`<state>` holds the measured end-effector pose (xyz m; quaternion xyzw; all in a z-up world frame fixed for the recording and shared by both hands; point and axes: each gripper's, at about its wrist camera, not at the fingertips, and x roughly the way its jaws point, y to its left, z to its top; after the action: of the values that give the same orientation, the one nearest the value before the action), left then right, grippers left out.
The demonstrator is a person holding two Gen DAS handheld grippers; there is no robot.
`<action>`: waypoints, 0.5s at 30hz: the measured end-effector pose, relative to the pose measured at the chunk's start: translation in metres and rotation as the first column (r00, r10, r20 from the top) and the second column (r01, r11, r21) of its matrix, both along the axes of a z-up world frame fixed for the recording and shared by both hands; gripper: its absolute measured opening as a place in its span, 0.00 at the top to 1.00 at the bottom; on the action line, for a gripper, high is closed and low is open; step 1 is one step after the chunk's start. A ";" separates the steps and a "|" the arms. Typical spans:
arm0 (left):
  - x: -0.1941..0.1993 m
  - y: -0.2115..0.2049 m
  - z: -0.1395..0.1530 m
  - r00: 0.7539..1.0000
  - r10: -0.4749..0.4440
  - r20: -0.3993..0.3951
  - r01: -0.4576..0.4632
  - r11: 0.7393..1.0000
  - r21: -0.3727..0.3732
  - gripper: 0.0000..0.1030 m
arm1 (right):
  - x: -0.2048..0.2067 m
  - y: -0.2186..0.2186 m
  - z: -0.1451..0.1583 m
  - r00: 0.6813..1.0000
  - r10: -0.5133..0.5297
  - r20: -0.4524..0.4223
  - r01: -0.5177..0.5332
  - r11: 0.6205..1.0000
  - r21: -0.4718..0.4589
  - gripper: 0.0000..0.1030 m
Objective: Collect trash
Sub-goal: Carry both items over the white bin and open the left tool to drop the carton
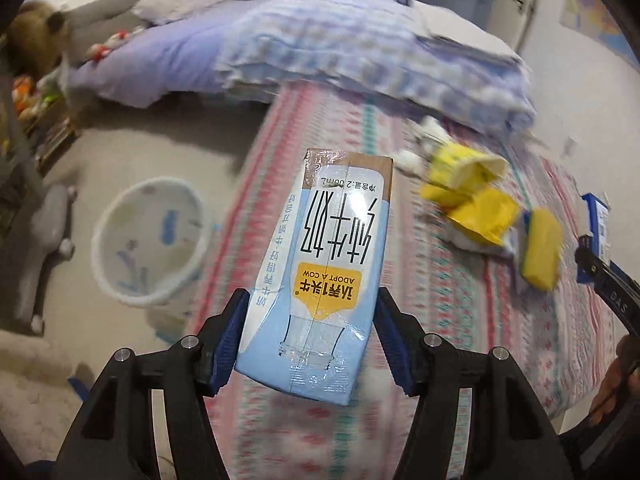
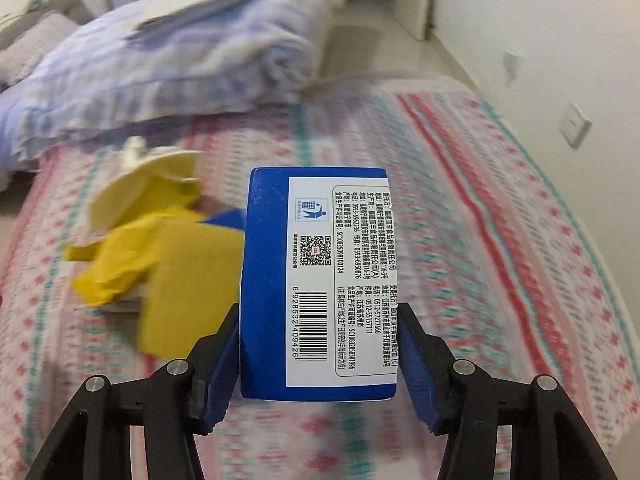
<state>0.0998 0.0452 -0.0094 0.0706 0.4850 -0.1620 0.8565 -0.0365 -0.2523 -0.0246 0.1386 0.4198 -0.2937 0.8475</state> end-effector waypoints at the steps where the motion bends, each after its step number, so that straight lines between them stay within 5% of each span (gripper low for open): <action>1: 0.005 0.011 0.002 1.000 0.018 0.005 -0.018 1.000 0.007 0.37 | 0.005 0.012 0.003 1.000 0.023 0.006 -0.023 1.000 -0.010 0.40; 9: 0.044 0.091 -0.015 0.984 0.180 0.008 -0.180 0.983 0.029 0.37 | 0.053 0.071 0.013 0.988 0.157 0.015 -0.155 0.985 -0.078 0.40; 15: 0.081 0.148 -0.041 0.955 0.285 -0.087 -0.287 0.958 -0.012 0.37 | 0.084 0.122 0.007 0.964 0.266 -0.002 -0.265 0.960 -0.093 0.40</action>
<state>0.1811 0.1937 -0.0505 -0.0176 0.5237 -0.0451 0.8505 0.0475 -0.1300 -0.0174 0.0433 0.4161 -0.1957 0.8869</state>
